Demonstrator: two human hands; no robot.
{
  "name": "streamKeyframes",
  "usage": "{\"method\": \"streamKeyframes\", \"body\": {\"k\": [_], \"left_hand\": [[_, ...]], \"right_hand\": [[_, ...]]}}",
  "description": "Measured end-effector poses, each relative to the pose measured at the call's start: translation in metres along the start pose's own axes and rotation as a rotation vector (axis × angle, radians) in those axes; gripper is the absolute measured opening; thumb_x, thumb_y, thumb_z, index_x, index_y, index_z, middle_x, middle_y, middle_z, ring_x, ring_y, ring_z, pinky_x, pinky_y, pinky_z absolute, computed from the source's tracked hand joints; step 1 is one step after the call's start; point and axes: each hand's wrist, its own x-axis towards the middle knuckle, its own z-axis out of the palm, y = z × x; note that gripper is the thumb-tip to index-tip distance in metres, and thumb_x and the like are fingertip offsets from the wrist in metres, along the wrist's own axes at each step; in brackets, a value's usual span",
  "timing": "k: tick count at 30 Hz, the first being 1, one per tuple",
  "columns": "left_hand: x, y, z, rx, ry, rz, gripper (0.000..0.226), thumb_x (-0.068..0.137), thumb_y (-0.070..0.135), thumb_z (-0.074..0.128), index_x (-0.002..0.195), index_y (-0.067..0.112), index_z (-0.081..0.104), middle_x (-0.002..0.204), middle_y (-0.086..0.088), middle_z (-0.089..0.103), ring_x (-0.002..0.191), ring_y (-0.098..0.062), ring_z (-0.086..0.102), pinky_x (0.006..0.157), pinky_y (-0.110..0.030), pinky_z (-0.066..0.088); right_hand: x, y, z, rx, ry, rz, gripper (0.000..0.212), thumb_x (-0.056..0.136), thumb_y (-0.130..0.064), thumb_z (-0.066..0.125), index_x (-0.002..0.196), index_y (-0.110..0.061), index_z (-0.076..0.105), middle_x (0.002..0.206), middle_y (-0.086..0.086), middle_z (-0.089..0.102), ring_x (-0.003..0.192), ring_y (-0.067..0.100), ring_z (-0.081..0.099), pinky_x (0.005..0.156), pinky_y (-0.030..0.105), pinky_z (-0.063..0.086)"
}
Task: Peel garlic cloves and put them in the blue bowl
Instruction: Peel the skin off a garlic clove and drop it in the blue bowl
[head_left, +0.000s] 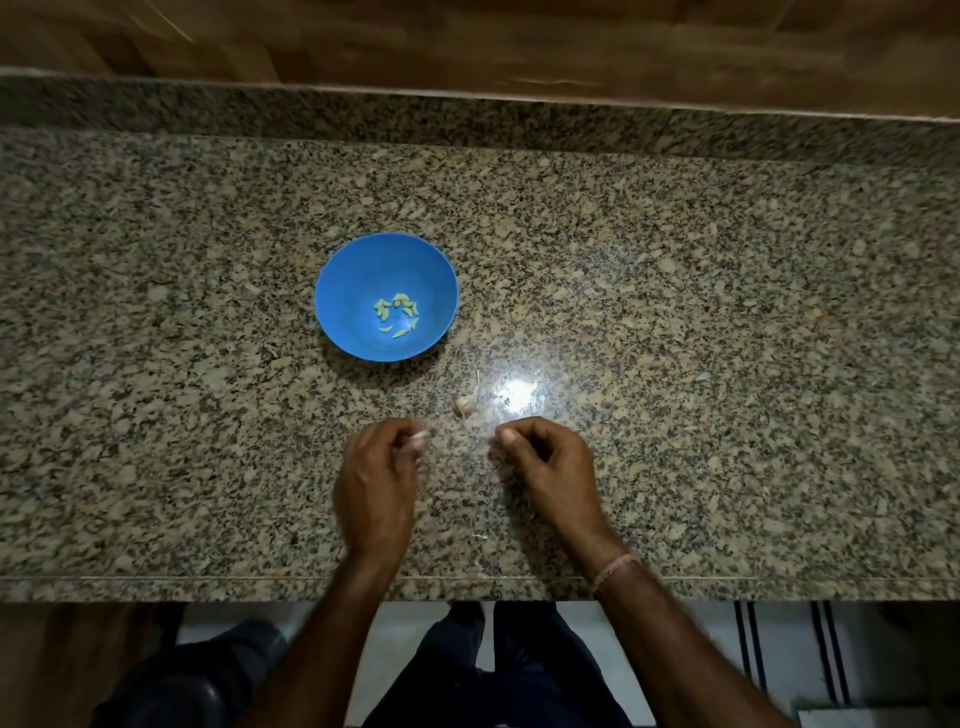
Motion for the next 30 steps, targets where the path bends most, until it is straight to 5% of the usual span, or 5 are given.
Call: {"method": "streamKeyframes", "body": {"k": [12, 16, 19, 23, 30], "left_hand": [[-0.035, 0.029, 0.035, -0.062, -0.217, 0.244, 0.036, 0.094, 0.024, 0.075, 0.128, 0.022, 0.06, 0.123, 0.007, 0.055, 0.107, -0.014, 0.062, 0.079, -0.036, 0.059], [-0.024, 0.044, 0.06, 0.074, -0.226, 0.298, 0.038, 0.091, 0.016, 0.078, 0.125, 0.018, 0.061, 0.116, 0.002, 0.055, 0.101, -0.018, 0.061, 0.071, -0.031, 0.051], [-0.016, 0.052, 0.066, 0.098, -0.191, 0.254, 0.021, 0.092, 0.006, 0.073, 0.108, 0.017, 0.067, 0.102, 0.001, 0.059, 0.09, -0.014, 0.058, 0.068, -0.02, 0.039], [-0.021, 0.054, 0.068, 0.078, -0.15, 0.229, 0.009, 0.098, 0.01, 0.061, 0.096, 0.017, 0.065, 0.094, 0.002, 0.058, 0.083, -0.016, 0.056, 0.065, -0.031, 0.047], [-0.039, 0.053, 0.052, -0.023, 0.003, 0.01, 0.015, 0.1, 0.001, 0.061, 0.095, 0.014, 0.064, 0.096, 0.003, 0.059, 0.085, 0.016, 0.057, 0.064, -0.002, 0.04]], "right_hand": [[-0.014, 0.013, -0.034, 0.015, 0.144, -0.003, 0.018, 0.098, -0.005, 0.067, 0.106, -0.018, 0.075, 0.105, -0.005, 0.077, 0.104, 0.007, 0.071, 0.096, 0.037, 0.06], [-0.014, 0.019, -0.045, -0.014, 0.156, -0.025, 0.018, 0.097, -0.003, 0.068, 0.107, -0.015, 0.075, 0.104, -0.005, 0.077, 0.1, 0.007, 0.072, 0.091, 0.031, 0.06], [-0.008, 0.022, -0.052, -0.057, 0.116, -0.035, 0.019, 0.094, -0.002, 0.071, 0.108, -0.013, 0.075, 0.104, -0.006, 0.076, 0.099, 0.003, 0.071, 0.088, 0.022, 0.059], [0.006, 0.027, -0.056, -0.207, 0.016, -0.148, 0.022, 0.095, -0.004, 0.072, 0.115, -0.012, 0.073, 0.111, -0.003, 0.07, 0.101, 0.004, 0.069, 0.086, 0.017, 0.056], [0.019, 0.019, -0.036, -0.535, -0.224, -0.404, 0.062, 0.093, -0.006, 0.074, 0.149, -0.014, 0.05, 0.137, -0.003, 0.047, 0.117, -0.007, 0.035, 0.093, 0.001, 0.032]]}}
